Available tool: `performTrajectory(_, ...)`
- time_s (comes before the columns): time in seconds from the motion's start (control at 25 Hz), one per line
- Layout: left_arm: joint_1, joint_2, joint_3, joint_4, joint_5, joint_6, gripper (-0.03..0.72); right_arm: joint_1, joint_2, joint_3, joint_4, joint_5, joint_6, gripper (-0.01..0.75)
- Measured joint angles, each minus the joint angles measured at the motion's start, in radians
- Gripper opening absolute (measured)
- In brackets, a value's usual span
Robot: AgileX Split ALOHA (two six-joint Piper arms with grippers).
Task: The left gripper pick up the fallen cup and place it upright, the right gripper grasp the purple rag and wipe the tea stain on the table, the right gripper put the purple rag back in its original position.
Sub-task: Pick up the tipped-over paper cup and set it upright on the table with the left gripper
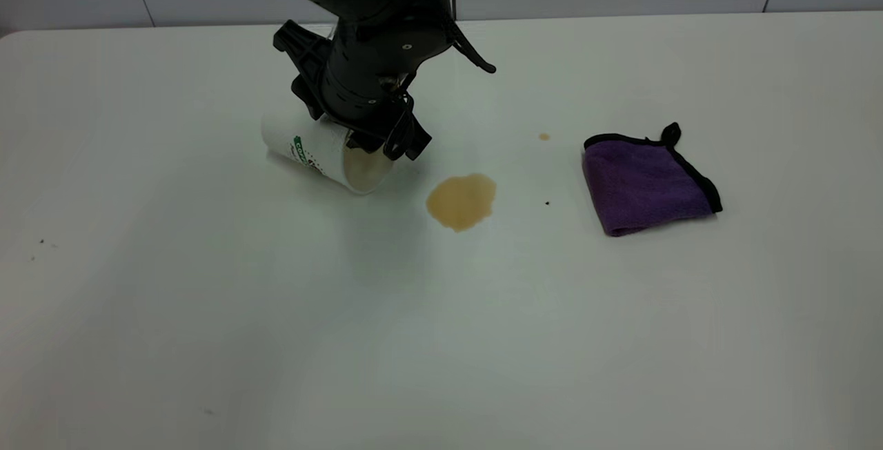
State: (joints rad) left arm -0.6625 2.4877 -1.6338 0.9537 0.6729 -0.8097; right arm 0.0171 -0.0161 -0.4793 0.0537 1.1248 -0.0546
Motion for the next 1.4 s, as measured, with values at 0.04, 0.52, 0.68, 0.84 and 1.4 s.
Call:
performTrajectory(0.04, 0.0, 0.003, 0.0, 0.008, 0.006, -0.004, 0.445, 0.0, 0.0, 0.0, 0.0, 0.0, 0.0, 0.241)
performTrajectory(0.52, -0.001, 0.02, 0.0, 0.095, 0.142, -0.058, 0.084, 0.0, 0.0, 0.0, 0.0, 0.0, 0.0, 0.241)
performTrajectory(0.68, 0.001, 0.005, -0.002, 0.119, 0.207, -0.025, -0.017, 0.0, 0.0, 0.0, 0.0, 0.001, 0.0, 0.241)
performTrajectory(0.84, 0.027, -0.057, -0.002, 0.015, 0.203, 0.149, -0.022, 0.0, 0.0, 0.0, 0.0, 0.001, 0.0, 0.241)
performTrajectory(1.4, 0.448, -0.23, -0.037, -0.915, 0.121, 0.954, -0.022, 0.0, 0.0, 0.0, 0.0, 0.001, 0.0, 0.241)
